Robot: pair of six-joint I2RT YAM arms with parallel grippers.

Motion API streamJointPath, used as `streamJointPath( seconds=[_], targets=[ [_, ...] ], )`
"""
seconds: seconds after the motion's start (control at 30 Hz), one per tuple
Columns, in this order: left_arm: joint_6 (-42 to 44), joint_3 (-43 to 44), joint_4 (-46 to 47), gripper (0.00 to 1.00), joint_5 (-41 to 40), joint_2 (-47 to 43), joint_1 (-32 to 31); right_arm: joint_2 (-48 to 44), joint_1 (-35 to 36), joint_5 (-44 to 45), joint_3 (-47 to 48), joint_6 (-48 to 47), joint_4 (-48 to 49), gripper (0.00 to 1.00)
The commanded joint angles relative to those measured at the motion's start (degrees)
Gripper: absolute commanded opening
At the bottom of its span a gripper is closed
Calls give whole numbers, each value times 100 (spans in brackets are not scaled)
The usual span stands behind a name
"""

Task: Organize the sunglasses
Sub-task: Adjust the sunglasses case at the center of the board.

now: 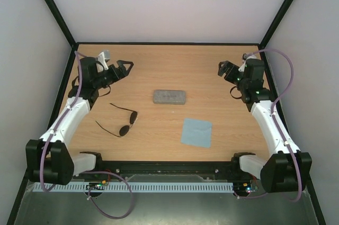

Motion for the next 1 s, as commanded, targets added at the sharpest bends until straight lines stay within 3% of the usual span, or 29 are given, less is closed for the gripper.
streamJointPath(
  seconds=[0.0, 0.1, 0.23, 0.4, 0.6, 0.97],
  targets=[
    [582, 448, -730, 99, -371, -413, -60, 147, 7, -369, 201, 40, 23, 99],
    [593, 457, -1066, 100, -594, -598, 73, 421, 57, -436, 265, 95, 147, 99],
    [321, 113, -648, 99, 284, -743, 568, 799, 174, -439, 441, 173, 288, 99],
    [430, 214, -1427, 100, -694, -768, 594, 1377, 432, -325, 849, 178, 378, 98],
    [374, -87, -1499, 100, -842, -961, 611, 2303, 668, -340, 1501, 185, 419, 99],
    [489, -348, -1352, 100, -408, -893, 600, 3742, 836, -588, 2495, 36, 231, 99]
  ],
)
